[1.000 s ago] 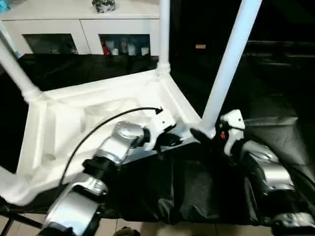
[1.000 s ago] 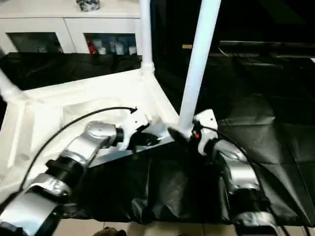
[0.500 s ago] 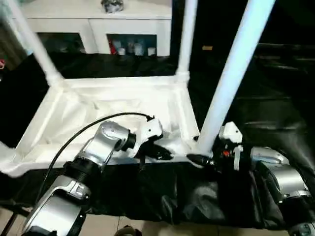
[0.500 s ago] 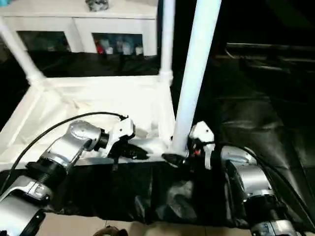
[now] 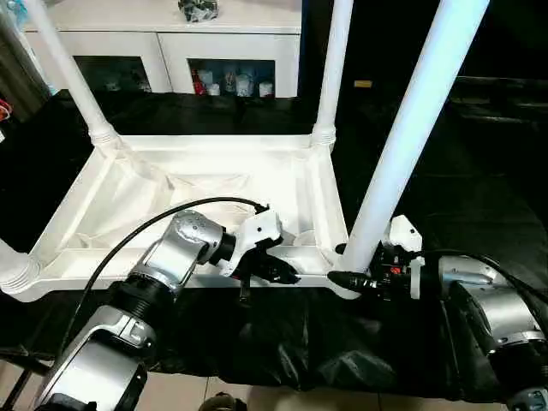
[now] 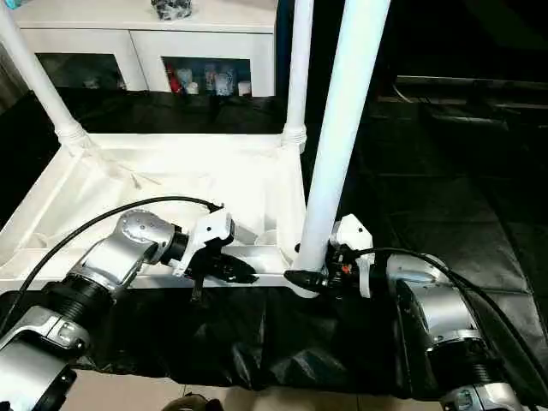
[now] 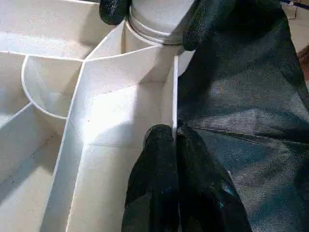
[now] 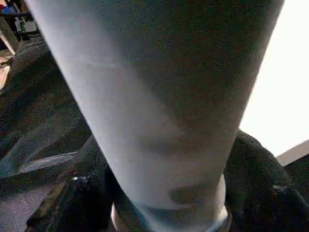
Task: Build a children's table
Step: Rotate leg to tighten
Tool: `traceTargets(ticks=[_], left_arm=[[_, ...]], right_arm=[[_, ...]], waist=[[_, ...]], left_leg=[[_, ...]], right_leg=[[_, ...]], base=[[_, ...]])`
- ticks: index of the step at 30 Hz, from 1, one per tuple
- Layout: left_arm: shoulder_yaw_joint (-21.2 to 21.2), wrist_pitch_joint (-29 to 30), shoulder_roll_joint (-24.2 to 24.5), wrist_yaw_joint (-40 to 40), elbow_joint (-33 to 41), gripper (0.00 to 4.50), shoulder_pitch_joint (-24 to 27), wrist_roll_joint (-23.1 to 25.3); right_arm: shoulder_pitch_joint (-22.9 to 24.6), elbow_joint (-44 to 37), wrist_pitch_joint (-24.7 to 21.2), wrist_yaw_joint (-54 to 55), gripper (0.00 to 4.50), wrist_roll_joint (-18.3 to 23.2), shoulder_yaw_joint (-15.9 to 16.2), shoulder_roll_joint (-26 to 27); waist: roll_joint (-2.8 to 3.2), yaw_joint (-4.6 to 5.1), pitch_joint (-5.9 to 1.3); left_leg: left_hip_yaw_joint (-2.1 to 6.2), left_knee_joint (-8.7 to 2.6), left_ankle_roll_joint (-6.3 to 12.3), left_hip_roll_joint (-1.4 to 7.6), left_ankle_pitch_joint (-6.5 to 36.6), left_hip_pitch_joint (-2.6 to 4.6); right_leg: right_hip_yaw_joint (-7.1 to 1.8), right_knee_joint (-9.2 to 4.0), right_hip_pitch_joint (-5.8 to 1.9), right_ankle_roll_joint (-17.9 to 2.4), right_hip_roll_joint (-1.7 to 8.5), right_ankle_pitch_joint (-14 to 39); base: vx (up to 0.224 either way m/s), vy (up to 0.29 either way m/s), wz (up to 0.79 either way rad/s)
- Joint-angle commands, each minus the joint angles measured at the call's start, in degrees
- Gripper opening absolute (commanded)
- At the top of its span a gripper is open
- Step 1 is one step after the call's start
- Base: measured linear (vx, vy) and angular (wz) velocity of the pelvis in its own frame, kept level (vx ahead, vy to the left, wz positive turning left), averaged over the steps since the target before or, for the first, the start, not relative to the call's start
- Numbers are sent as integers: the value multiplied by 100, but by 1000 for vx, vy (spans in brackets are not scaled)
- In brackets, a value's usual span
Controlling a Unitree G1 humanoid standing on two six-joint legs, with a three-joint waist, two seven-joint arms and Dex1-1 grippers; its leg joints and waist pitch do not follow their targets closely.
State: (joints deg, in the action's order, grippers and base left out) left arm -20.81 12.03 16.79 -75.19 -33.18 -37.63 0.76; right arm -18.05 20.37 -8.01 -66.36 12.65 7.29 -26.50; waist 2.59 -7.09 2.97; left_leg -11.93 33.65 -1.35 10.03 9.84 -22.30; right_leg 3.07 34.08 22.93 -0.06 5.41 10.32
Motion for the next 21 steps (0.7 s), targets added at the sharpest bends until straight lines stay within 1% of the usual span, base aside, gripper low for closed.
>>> traceTargets(ticks=[1,4,7,8,9,10,11,12,13,14,15,16,17,18,20,21], left_arm=[[22,25,-73,285,92,0,-60,30],[22,25,-73,285,92,0,-60,30],[22,25,-73,285,92,0,-60,30],[59,59,-137,448,46,0,-88,48],[273,273,-538,1388,-251,0,-266,119],[355,354,-691,1744,-363,0,-334,145],[574,571,-1103,2690,-646,0,-513,200],[659,667,-1294,3080,-747,0,-587,216],[684,701,-1365,3204,-771,0,-611,217],[707,711,-1500,3378,-797,0,-645,213],[696,690,-1525,3369,-789,0,-644,209],[694,687,-1528,3368,-788,0,-644,208],[665,677,-1547,3326,-749,0,-630,209],[665,677,-1547,3326,-749,0,-630,209],[583,529,-1486,3139,-682,0,-560,270],[572,492,-1471,3107,-675,0,-548,280]], right_arm=[[72,-83,-15,-26,261,-38,216,115],[72,-83,-15,-26,261,-38,216,115],[72,-83,-15,-26,261,-38,216,115],[61,-50,-36,105,260,-21,160,187],[-131,347,-119,1314,260,-163,-143,646],[-207,502,-151,1783,260,-221,-258,821],[-393,872,-236,2987,259,-351,-542,1289],[-473,1026,-277,3482,259,-377,-657,1511],[-498,1070,-293,3632,259,-369,-691,1595],[-525,1095,-283,3807,259,-330,-730,1757],[-525,1079,-281,3821,259,-317,-731,1793],[-525,1077,-281,3823,259,-315,-732,1798],[-525,1042,-274,3811,259,-289,-728,1850],[-525,1042,-274,3811,259,-289,-728,1850],[-501,993,-261,3756,259,-337,-728,1881],[-496,989,-263,3747,259,-351,-728,1879]], waist=[[-64,8,-376],[-58,10,-366],[-63,12,-370],[-65,14,-373],[-68,47,-364],[-46,54,-362],[-65,107,-341],[-72,142,-353],[-72,150,-350],[-68,160,-354],[-71,161,-365],[-77,165,-380],[-70,168,-382],[-75,171,-388],[-75,159,-385],[-75,159,-385]], left_leg=[[177,-408,292,354,1382,143],[182,-422,218,357,1543,165],[187,-424,198,355,1546,159],[185,-421,205,355,1511,154],[167,-419,178,344,1460,151],[175,-421,128,340,1545,177],[196,-434,0,323,1711,168],[221,-444,-149,306,1791,188],[229,-446,-184,304,1830,199],[228,-451,-123,300,1849,193],[226,-449,-79,299,1790,181],[218,-442,17,290,1623,143],[211,-437,67,283,1573,136],[201,-416,159,275,1456,121],[189,-400,286,272,1328,120],[192,-398,301,271,1312,112]], right_leg=[[-203,-381,-232,-1438,368,1143],[-206,-416,-219,-1358,369,1453],[-208,-419,-224,-1324,375,1493],[-208,-411,-221,-1327,367,1431],[-218,-399,-193,-1349,354,1345],[-212,-404,-168,-1401,359,1397],[-199,-431,-182,-1353,371,1715],[-189,-451,-184,-1261,384,2000],[-185,-474,-176,-1207,389,2124],[-198,-514,-186,-1092,385,2114],[-202,-509,-195,-1089,379,1972],[-202,-478,-223,-1108,364,1639],[-198,-471,-227,-1120,359,1531],[-202,-458,-236,-1151,361,1335],[-196,-456,-239,-1208,363,1235],[-192,-456,-249,-1206,365,1257]], base=[[0,0,0],[0,0,0],[0,0,0],[0,0,0],[0,0,0],[0,0,0],[0,0,0],[0,0,0],[0,0,0],[0,0,0],[0,0,0],[0,0,0],[0,0,0],[0,0,0],[0,0,0],[0,0,0]])
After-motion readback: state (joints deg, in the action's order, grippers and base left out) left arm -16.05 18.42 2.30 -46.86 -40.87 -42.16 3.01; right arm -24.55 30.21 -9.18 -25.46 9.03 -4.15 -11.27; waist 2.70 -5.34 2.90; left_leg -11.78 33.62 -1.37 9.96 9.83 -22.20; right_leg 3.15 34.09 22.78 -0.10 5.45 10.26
